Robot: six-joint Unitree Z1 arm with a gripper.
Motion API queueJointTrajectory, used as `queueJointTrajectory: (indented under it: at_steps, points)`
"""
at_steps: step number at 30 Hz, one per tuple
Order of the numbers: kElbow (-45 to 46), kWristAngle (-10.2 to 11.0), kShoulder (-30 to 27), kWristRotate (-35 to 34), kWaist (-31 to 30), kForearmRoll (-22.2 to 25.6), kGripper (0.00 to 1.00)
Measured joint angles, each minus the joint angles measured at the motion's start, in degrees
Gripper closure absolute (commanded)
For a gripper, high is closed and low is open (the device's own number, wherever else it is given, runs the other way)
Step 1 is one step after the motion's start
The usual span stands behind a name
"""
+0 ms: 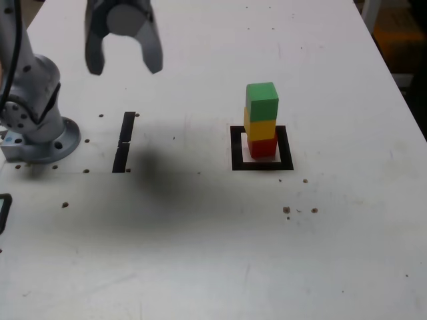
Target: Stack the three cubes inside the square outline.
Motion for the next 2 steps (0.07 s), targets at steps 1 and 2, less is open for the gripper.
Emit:
queueJointTrajectory:
  at_steps: [1, 2]
  points:
    - [1.0, -0.2, 0.0, 0.3, 0.0, -0.8, 0.31]
    - [3.2, -0.4, 0.0, 0.9, 0.0, -2.6, 0.31]
